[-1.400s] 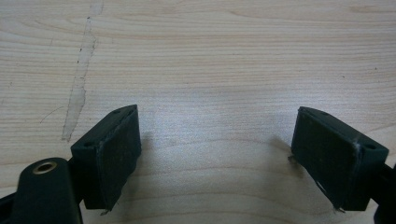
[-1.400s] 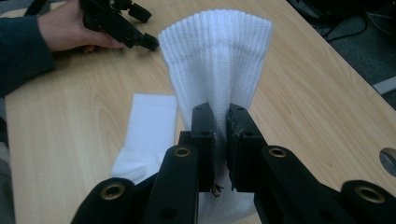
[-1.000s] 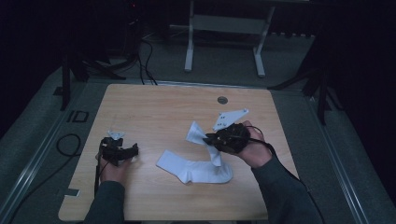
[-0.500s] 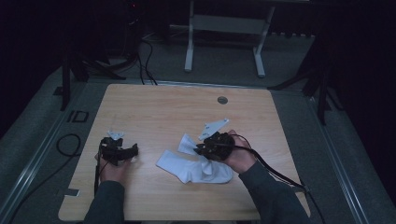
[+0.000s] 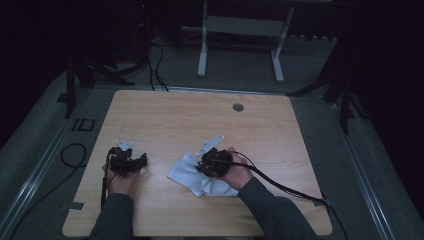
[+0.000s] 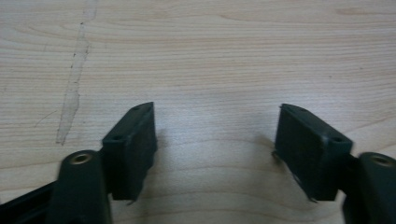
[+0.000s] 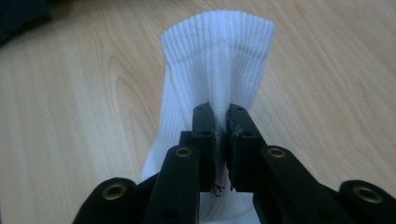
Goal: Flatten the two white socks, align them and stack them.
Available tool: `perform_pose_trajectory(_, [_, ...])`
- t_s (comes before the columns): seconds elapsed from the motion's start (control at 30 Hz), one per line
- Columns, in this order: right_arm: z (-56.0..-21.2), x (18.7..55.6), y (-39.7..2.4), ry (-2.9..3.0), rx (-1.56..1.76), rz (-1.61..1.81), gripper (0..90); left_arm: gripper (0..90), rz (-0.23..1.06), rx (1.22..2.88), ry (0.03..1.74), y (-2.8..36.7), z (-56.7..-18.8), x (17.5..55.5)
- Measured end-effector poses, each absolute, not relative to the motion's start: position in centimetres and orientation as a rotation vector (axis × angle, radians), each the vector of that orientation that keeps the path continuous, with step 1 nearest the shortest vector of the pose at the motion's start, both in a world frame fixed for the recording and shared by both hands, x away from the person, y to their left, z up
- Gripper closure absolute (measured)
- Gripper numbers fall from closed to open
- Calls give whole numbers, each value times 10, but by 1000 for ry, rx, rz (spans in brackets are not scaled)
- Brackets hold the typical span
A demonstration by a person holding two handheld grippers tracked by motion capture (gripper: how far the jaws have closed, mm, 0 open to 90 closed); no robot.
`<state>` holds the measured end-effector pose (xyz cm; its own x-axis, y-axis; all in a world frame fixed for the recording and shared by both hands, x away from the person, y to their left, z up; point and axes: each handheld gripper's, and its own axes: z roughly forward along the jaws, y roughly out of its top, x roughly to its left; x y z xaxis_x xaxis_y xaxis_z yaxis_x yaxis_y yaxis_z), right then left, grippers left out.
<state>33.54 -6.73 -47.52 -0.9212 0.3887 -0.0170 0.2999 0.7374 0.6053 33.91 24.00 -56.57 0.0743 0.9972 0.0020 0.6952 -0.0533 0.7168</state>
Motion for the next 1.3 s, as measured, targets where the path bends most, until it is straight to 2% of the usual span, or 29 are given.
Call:
perform_pose_trajectory(0.3, [-504, 344, -52, 2830, 612, 924, 826, 474, 695, 1817, 1670, 238, -563, 336])
perform_pose_trajectory(0.7, [-522, 348, -42, 2852, 663, 954, 819, 472, 692, 1829, 1660, 236, -563, 336])
perform_pose_trajectory(0.73, [-522, 348, -42, 2853, 657, 969, 804, 472, 692, 1828, 1661, 236, -563, 336])
perform_pose_trajectory(0.8, [-522, 347, -41, 2848, 642, 1014, 667, 472, 690, 1831, 1662, 236, -562, 336])
perform_pose_trajectory(0.9, [-519, 349, -42, 2822, 662, 1078, 566, 483, 688, 1838, 1663, 234, -562, 335])
perform_pose_trajectory(1.07, [-510, 350, -47, 2795, 669, 1049, 504, 566, 654, 1873, 1626, 229, -560, 332])
perform_pose_trajectory(1.3, [-498, 352, -57, 2771, 652, 923, 493, 733, 562, 1893, 1479, 211, -551, 323])
